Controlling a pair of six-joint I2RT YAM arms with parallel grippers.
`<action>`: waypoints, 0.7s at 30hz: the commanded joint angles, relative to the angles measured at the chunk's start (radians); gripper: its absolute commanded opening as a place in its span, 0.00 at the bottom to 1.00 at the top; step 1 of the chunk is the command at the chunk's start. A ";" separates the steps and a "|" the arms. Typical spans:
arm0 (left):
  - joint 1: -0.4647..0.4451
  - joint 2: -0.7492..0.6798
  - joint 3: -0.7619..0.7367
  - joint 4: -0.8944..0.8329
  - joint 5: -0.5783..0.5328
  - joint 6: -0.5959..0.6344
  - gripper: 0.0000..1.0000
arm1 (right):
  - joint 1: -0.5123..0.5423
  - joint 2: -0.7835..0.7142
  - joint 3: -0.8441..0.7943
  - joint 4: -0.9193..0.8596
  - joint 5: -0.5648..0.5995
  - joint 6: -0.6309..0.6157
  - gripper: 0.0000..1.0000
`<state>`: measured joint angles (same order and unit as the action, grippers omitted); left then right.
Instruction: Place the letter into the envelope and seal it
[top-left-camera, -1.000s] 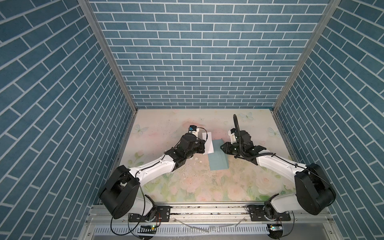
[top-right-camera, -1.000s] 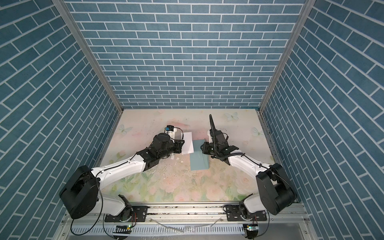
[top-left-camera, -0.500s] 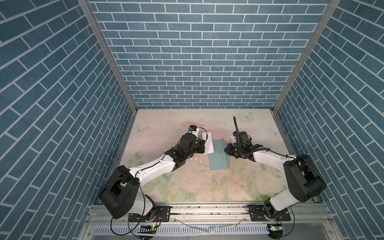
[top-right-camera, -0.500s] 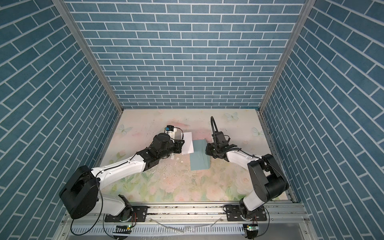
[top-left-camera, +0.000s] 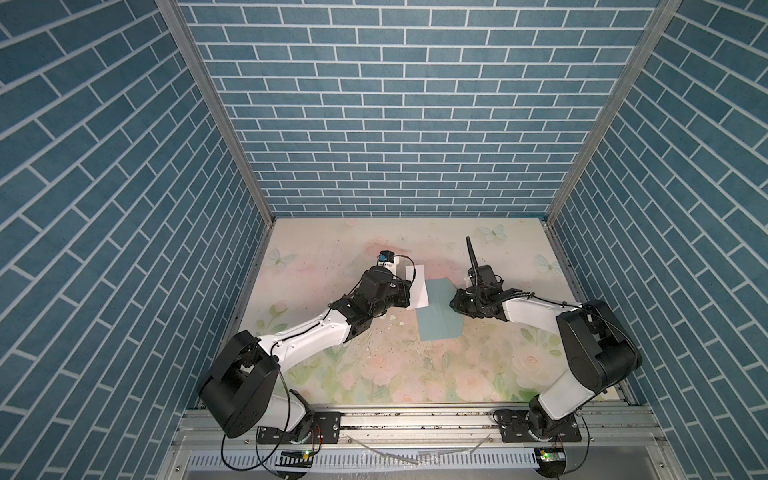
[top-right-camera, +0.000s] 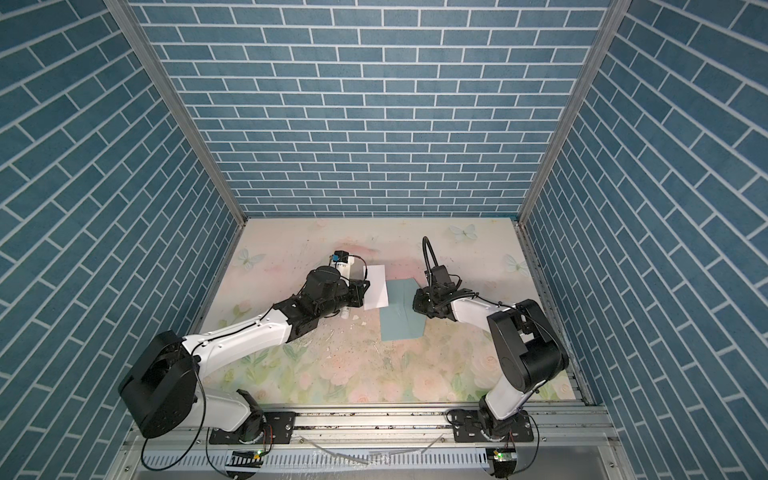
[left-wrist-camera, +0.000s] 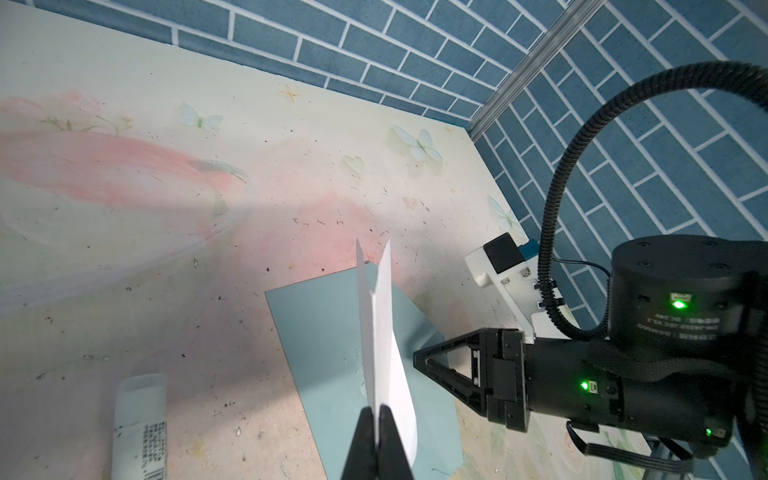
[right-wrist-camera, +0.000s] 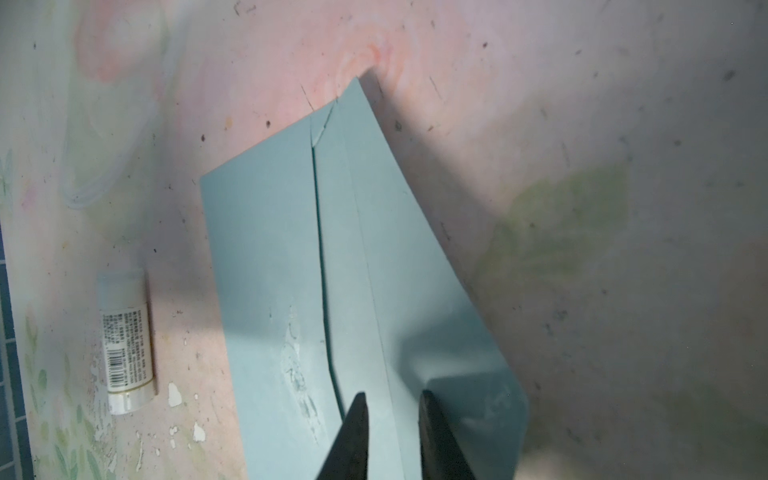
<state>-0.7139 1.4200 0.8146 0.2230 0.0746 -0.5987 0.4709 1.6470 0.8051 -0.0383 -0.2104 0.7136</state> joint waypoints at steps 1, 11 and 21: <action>-0.006 0.010 0.006 0.021 0.012 -0.001 0.00 | -0.004 0.027 -0.017 -0.005 -0.018 0.044 0.25; -0.005 0.017 0.018 0.055 0.051 -0.062 0.00 | -0.005 -0.056 -0.064 0.129 -0.083 0.038 0.51; 0.058 0.013 0.031 0.185 0.186 -0.247 0.00 | -0.013 -0.269 -0.225 0.510 -0.173 0.099 0.86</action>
<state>-0.6796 1.4357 0.8246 0.3363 0.2001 -0.7753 0.4660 1.4250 0.6216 0.3073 -0.3416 0.7654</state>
